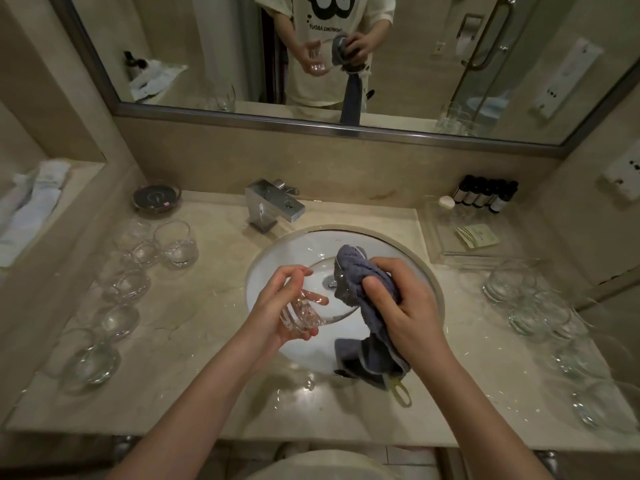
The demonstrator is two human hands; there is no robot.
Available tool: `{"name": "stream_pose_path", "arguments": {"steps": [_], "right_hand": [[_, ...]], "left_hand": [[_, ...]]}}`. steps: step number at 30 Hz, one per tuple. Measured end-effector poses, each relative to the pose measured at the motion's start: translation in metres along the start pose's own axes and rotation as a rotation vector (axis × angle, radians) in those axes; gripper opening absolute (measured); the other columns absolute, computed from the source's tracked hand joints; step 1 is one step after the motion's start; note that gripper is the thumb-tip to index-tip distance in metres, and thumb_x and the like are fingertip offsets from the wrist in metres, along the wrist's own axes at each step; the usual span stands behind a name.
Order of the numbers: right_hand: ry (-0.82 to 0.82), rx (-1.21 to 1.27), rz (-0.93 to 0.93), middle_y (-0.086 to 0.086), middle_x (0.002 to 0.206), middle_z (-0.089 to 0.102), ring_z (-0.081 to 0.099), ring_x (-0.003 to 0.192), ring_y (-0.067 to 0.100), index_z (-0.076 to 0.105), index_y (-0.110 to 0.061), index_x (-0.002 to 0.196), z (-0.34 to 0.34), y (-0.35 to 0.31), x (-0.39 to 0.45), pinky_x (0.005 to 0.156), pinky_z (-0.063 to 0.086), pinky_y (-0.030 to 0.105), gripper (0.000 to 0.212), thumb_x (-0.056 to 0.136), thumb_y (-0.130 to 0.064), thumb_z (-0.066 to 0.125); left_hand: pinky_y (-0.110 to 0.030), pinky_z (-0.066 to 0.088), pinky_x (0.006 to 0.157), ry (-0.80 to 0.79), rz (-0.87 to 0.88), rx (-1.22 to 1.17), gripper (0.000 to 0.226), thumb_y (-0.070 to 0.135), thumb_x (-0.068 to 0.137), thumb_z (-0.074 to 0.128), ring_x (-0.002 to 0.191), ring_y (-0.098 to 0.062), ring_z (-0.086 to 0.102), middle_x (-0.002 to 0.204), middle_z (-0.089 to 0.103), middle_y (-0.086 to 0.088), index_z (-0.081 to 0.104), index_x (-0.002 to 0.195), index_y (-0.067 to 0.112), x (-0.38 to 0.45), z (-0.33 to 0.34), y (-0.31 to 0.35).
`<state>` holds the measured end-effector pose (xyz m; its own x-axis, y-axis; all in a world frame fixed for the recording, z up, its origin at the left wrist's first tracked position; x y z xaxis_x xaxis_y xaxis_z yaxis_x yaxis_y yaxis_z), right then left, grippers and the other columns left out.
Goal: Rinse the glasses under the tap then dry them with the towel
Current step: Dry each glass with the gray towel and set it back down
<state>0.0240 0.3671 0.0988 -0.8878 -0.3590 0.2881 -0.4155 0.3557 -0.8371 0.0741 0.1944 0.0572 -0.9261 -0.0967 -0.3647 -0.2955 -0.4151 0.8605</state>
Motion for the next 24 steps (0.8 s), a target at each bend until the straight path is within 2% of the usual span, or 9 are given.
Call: {"name": "stream_pose_path", "arguments": {"steps": [3, 6, 9, 16, 19, 21, 22, 24], "right_hand": [[-0.086, -0.036, -0.01, -0.022, 0.094, 0.063, 0.059, 0.088, -0.003, 0.054, -0.046, 0.1, 0.003, -0.001, 0.004, 0.074, 0.038, 0.006, 0.017, 0.086, -0.053, 0.047], [-0.165, -0.036, 0.015, -0.024, 0.101, 0.063, 0.059, 0.092, -0.003, 0.052, -0.051, 0.101, 0.009, 0.0, 0.008, 0.077, 0.04, 0.009, 0.019, 0.085, -0.056, 0.045], [-0.232, -0.039, 0.035, -0.029, 0.105, 0.062, 0.06, 0.094, -0.003, 0.052, -0.054, 0.102, 0.014, 0.003, 0.009, 0.078, 0.042, 0.012, 0.02, 0.084, -0.058, 0.044], [-0.393, -0.016, 0.087, -0.027, 0.107, 0.064, 0.062, 0.097, -0.001, 0.056, -0.049, 0.109, 0.018, 0.009, 0.013, 0.081, 0.045, 0.016, 0.031, 0.082, -0.062, 0.045], [-0.491, -0.036, 0.125, -0.015, 0.096, 0.069, 0.064, 0.09, 0.006, 0.063, -0.036, 0.106, 0.02, 0.011, 0.021, 0.08, 0.05, 0.028, 0.041, 0.082, -0.064, 0.045], [-0.603, -0.08, 0.115, -0.016, 0.092, 0.068, 0.063, 0.088, 0.005, 0.065, -0.041, 0.101, 0.024, 0.009, 0.025, 0.078, 0.048, 0.03, 0.037, 0.084, -0.065, 0.044], [-0.666, -0.095, 0.125, -0.017, 0.093, 0.069, 0.063, 0.089, 0.004, 0.066, -0.043, 0.101, 0.027, 0.009, 0.026, 0.08, 0.048, 0.029, 0.036, 0.085, -0.065, 0.044], [-0.749, -0.1, 0.184, -0.008, 0.101, 0.071, 0.064, 0.097, 0.008, 0.069, -0.032, 0.108, 0.03, 0.011, 0.029, 0.09, 0.05, 0.032, 0.046, 0.088, -0.063, 0.042]], "left_hand": [[-0.024, 0.041, 0.047, 0.023, -0.024, -0.027, 0.052, 0.057, 0.071, 0.064, 0.047, -0.025, 0.053, 0.086, 0.069, -0.019, 0.057, 0.106, 0.019, 0.003, -0.005, -0.002], [-0.027, 0.038, 0.055, 0.064, -0.07, -0.048, 0.054, 0.057, 0.071, 0.058, 0.051, -0.024, 0.053, 0.081, 0.069, -0.017, 0.059, 0.107, 0.018, 0.006, -0.01, -0.003], [-0.028, 0.038, 0.058, 0.078, -0.118, -0.051, 0.056, 0.057, 0.072, 0.056, 0.053, -0.023, 0.053, 0.078, 0.07, -0.016, 0.059, 0.11, 0.016, 0.007, -0.016, -0.005], [-0.025, 0.045, 0.05, 0.071, -0.209, -0.085, 0.055, 0.056, 0.072, 0.058, 0.053, -0.02, 0.055, 0.074, 0.069, -0.016, 0.06, 0.107, 0.014, 0.008, -0.022, -0.006], [-0.025, 0.045, 0.05, 0.075, -0.23, -0.084, 0.048, 0.054, 0.073, 0.059, 0.057, -0.02, 0.055, 0.07, 0.068, -0.012, 0.063, 0.099, 0.015, 0.008, -0.023, -0.008], [-0.024, 0.038, 0.052, 0.051, -0.249, -0.063, 0.042, 0.054, 0.071, 0.06, 0.058, -0.017, 0.052, 0.068, 0.063, -0.006, 0.067, 0.089, 0.016, 0.008, -0.02, -0.011], [-0.025, 0.033, 0.054, 0.033, -0.264, -0.057, 0.039, 0.055, 0.07, 0.062, 0.058, -0.015, 0.05, 0.067, 0.06, -0.003, 0.07, 0.082, 0.018, 0.008, -0.018, -0.012], [-0.026, 0.029, 0.055, 0.008, -0.293, -0.06, 0.037, 0.056, 0.068, 0.063, 0.058, -0.014, 0.048, 0.065, 0.059, -0.001, 0.076, 0.067, 0.021, 0.007, -0.014, -0.014]]}}
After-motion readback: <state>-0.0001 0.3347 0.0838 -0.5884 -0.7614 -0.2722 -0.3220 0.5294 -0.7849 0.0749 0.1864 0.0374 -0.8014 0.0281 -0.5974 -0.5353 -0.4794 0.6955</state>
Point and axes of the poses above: each hand's wrist, its own x-axis towards the middle knuckle, its own z-axis out of the palm, y = z × x, the point moved 3 cm from there along x, towards the middle knuckle
